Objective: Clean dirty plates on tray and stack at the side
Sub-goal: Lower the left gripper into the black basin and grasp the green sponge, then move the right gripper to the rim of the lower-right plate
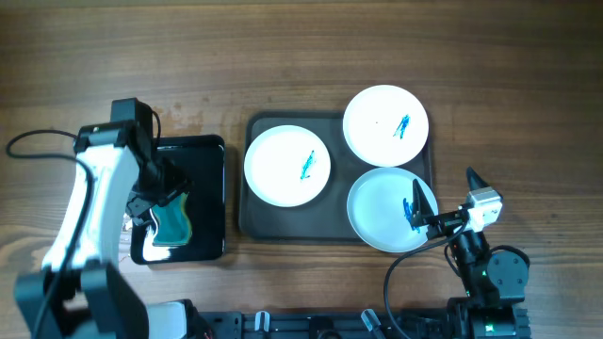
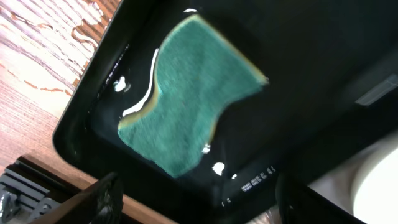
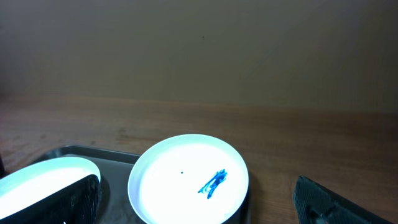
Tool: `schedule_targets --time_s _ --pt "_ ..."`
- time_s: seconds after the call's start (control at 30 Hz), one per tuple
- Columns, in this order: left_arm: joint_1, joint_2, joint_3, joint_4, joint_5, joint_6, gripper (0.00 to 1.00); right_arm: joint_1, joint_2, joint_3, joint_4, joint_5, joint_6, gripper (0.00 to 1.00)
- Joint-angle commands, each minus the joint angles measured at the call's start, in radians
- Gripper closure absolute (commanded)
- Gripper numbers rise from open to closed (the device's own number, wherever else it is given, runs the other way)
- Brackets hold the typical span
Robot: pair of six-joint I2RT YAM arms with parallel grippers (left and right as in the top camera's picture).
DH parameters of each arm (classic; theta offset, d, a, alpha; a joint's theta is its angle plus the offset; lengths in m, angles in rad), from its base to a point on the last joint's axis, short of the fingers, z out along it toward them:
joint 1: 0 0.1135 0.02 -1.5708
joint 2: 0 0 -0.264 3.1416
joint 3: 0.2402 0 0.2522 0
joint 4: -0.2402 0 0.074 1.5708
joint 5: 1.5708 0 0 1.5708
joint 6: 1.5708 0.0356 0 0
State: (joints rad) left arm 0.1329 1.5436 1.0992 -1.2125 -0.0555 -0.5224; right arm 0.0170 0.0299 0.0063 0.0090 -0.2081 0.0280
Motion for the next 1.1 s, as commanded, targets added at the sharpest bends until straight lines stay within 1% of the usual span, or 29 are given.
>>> schedule_targets --time_s 0.0,0.17,0.23,0.33,0.37,0.4,0.43,0.47,0.53,0.57,0.6,0.63,0.87,1.07 --pt "0.014 0.101 0.014 0.017 -0.059 -0.018 0.32 -0.003 0.001 -0.001 0.006 0.005 -0.002 0.0" --pt "0.014 0.143 -0.01 0.07 -0.066 -0.017 0.32 -0.003 0.001 -0.001 0.006 0.005 -0.002 0.0" --pt "0.014 0.143 -0.032 0.088 -0.066 -0.008 0.3 -0.003 0.001 -0.001 0.006 0.005 -0.002 0.01" --pt "0.014 0.142 -0.035 0.099 -0.066 0.006 0.35 -0.003 0.001 -0.001 0.006 0.005 -0.001 0.0" --pt "0.014 0.142 -0.035 0.098 -0.066 0.005 0.33 -0.003 0.001 -0.001 0.006 0.005 -0.001 0.0" --pt "0.014 0.142 -0.035 0.098 -0.066 0.005 0.27 -0.003 0.001 -0.001 0.006 0.005 -0.002 0.0" --pt "0.014 0.142 -0.035 0.098 -0.066 0.005 0.17 -0.003 0.001 -0.001 0.006 0.005 -0.002 0.01" --pt "0.014 0.142 -0.035 0.098 -0.066 0.005 0.0 -0.003 0.001 -0.001 0.006 0.005 -0.001 0.0" --pt "0.014 0.142 -0.035 0.097 -0.066 0.006 0.01 -0.003 0.001 -0.001 0.006 0.005 -0.002 0.0" --pt "0.014 0.142 -0.035 0.097 -0.066 0.006 0.04 -0.003 0.001 -0.001 0.006 0.005 -0.002 0.0" --pt "0.014 0.142 -0.035 0.098 -0.065 0.005 0.04 -0.003 0.001 -0.001 0.006 0.005 -0.001 0.0" --pt "0.014 0.142 -0.035 0.097 -0.065 0.005 0.0 -0.003 0.001 -0.001 0.006 0.005 -0.002 0.0" --pt "0.014 0.142 -0.035 0.129 -0.065 0.005 0.0 -0.003 0.001 -0.001 0.006 0.005 -0.001 0.0" --pt "0.014 0.142 -0.035 0.125 -0.065 0.005 0.0 -0.003 0.001 -0.001 0.006 0.005 0.001 0.0"
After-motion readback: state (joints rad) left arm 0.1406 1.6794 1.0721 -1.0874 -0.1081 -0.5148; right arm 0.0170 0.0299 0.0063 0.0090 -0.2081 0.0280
